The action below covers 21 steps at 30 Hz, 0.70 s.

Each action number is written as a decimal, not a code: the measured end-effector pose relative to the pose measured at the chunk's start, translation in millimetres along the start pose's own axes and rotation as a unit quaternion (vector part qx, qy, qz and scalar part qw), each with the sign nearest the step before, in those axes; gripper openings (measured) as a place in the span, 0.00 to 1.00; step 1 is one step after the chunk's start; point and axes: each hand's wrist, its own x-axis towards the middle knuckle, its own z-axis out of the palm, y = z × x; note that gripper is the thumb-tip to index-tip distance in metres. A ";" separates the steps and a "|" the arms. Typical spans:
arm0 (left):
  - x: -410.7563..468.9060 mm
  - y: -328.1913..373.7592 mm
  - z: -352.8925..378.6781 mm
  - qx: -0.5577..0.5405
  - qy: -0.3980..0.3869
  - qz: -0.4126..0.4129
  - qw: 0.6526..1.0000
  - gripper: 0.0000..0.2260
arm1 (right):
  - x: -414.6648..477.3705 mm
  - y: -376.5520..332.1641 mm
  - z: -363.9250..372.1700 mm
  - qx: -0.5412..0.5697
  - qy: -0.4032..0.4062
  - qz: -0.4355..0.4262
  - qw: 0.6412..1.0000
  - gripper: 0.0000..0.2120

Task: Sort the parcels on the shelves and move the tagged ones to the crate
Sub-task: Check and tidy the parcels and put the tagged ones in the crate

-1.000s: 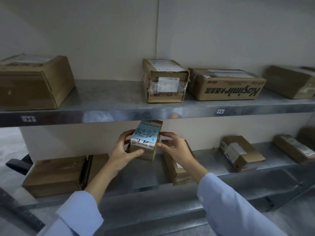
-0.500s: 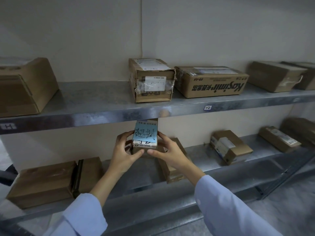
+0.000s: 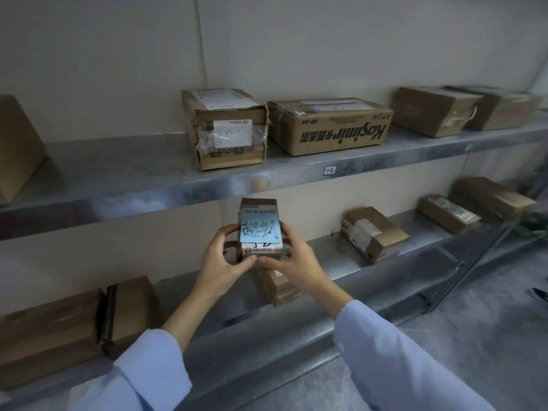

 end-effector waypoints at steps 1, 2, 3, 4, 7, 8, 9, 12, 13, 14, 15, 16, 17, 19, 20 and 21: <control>1.8 2.8 4.9 -0.001 -0.008 0.004 1.000 0.28 | -1.4 1.7 -4.2 0.004 0.011 0.001 1.000 0.35; 3.7 6.0 10.5 -0.005 -0.016 0.007 1.000 0.28 | -3.3 3.7 -9.1 0.001 0.021 0.002 1.000 0.36; 5.7 9.1 16.7 -0.010 -0.023 0.009 1.000 0.28 | -5.8 5.6 -14.9 -0.007 0.030 0.003 1.000 0.37; 7.5 12.1 23.7 -0.015 -0.031 0.013 0.999 0.27 | -8.2 7.9 -21.4 -0.012 0.038 0.006 0.999 0.37; 13.8 21.5 49.2 -0.029 -0.060 0.024 0.997 0.27 | -16.2 17.2 -46.5 -0.029 0.059 0.015 0.998 0.36; 15.6 25.3 58.6 -0.034 -0.071 0.026 0.997 0.27 | -19.4 21.4 -55.9 -0.031 0.065 0.016 0.997 0.36; 17.1 29.3 68.5 -0.038 -0.081 0.030 0.996 0.27 | -22.5 25.4 -65.7 -0.031 0.073 0.017 0.997 0.37; 19.3 43.6 102.9 -0.036 -0.109 0.050 0.992 0.29 | -36.9 40.0 -97.5 -0.007 0.101 0.034 0.994 0.37; 19.1 49.3 116.2 -0.037 -0.120 0.056 0.990 0.30 | -43.2 45.4 -109.0 0.005 0.110 0.040 0.993 0.36; 18.2 55.5 131.2 -0.039 -0.133 0.062 0.988 0.31 | -51.1 51.1 -121.9 0.011 0.121 0.049 0.991 0.35; 16.8 61.9 146.7 -0.041 -0.147 0.068 0.986 0.31 | -59.9 56.9 -134.9 0.015 0.132 0.060 0.989 0.36; 14.7 69.1 163.3 -0.043 -0.161 0.074 0.983 0.31 | -69.4 63.5 -149.2 0.018 0.144 0.075 0.987 0.38; 12.2 76.7 180.9 -0.047 -0.176 0.078 0.980 0.31 | -79.5 70.6 -164.3 0.020 0.158 0.088 0.983 0.40; 6.5 94.5 218.7 -0.060 -0.206 0.081 0.973 0.31 | -101.1 84.5 -198.1 0.013 0.188 0.103 0.977 0.44; 3.3 104.6 238.3 -0.065 -0.221 0.084 0.970 0.31 | -112.9 90.7 -216.0 0.008 0.201 0.109 0.974 0.44; -0.1 115.4 258.6 -0.070 -0.234 0.091 0.965 0.31 | -125.2 96.6 -234.3 0.006 0.213 0.115 0.970 0.43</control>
